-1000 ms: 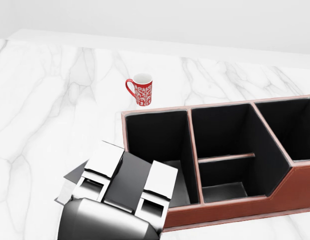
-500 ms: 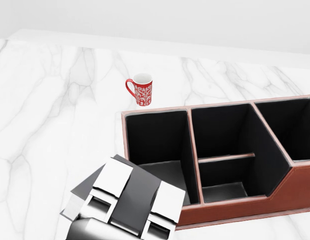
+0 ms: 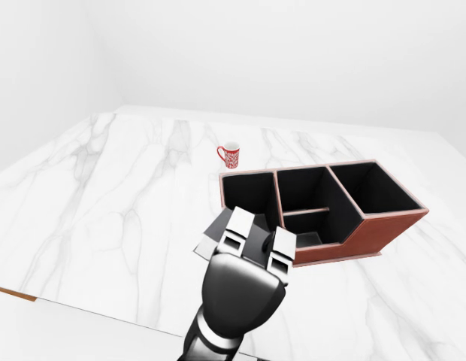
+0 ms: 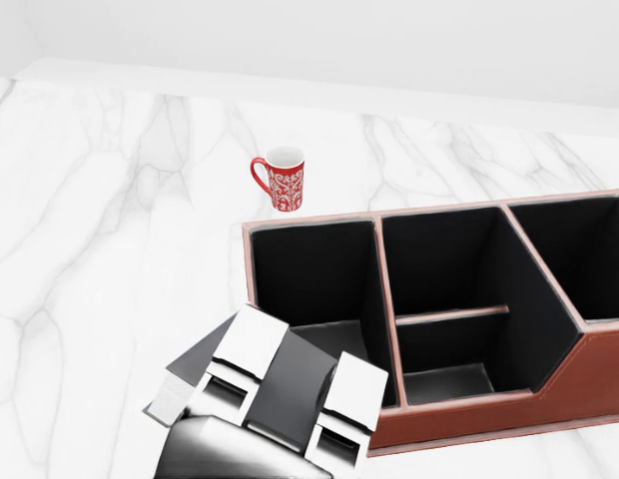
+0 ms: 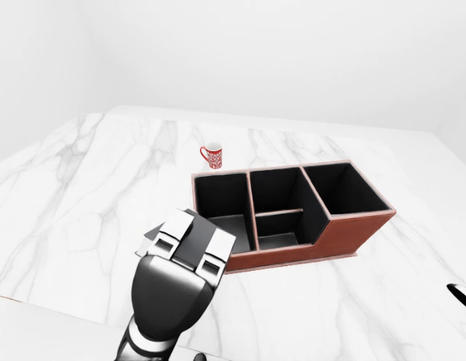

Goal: Pick up the book and place it in the left compartment of the caddy.

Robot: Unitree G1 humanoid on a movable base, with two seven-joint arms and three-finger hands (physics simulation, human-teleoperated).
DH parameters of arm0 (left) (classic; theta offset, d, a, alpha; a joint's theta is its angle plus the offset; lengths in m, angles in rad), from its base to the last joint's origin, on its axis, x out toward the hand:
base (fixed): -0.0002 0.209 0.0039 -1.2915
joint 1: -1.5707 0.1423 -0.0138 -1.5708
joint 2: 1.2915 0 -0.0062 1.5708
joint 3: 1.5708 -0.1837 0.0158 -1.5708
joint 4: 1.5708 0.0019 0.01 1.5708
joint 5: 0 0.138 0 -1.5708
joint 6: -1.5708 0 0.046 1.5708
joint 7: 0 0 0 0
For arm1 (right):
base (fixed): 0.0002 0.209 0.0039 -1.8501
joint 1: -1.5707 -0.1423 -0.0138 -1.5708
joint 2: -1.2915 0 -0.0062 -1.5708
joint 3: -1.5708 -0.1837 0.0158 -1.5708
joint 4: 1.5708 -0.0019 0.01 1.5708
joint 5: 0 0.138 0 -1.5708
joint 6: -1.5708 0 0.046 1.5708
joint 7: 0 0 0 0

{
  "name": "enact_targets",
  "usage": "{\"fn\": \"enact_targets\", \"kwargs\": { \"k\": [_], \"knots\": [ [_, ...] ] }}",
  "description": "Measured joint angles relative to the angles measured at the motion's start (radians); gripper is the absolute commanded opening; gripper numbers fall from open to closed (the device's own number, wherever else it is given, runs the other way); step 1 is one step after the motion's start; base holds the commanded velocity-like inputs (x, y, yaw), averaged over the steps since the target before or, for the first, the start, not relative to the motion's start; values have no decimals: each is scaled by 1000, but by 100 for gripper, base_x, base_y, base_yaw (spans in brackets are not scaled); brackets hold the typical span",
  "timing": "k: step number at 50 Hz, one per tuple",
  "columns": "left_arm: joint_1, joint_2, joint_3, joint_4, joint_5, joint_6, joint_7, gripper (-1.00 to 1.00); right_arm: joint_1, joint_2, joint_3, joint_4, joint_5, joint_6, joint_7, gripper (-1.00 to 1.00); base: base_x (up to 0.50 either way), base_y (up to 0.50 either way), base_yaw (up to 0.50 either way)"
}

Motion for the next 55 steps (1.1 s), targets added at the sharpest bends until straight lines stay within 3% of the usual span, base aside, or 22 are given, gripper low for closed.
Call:
{"fn": "enact_targets", "kwargs": {
  "k": [15,36,46,55],
  "knots": [
    [-93,-26,-17,81,0,0,-76,-100,0,0,2,5,-3,0,1,100,0,0,0],
    [-260,-28,-14,176,0,0,-220,-100,-1,-1,4,5,-5,0,-1,100,0,0,0],
    [-300,-76,37,237,0,0,-235,-100,-1,-1,4,6,-5,0,0,100,0,0,0],
    [-321,-153,128,287,-1,0,-224,-100,0,0,4,3,-5,0,1,100,0,0,0]
  ]
}}
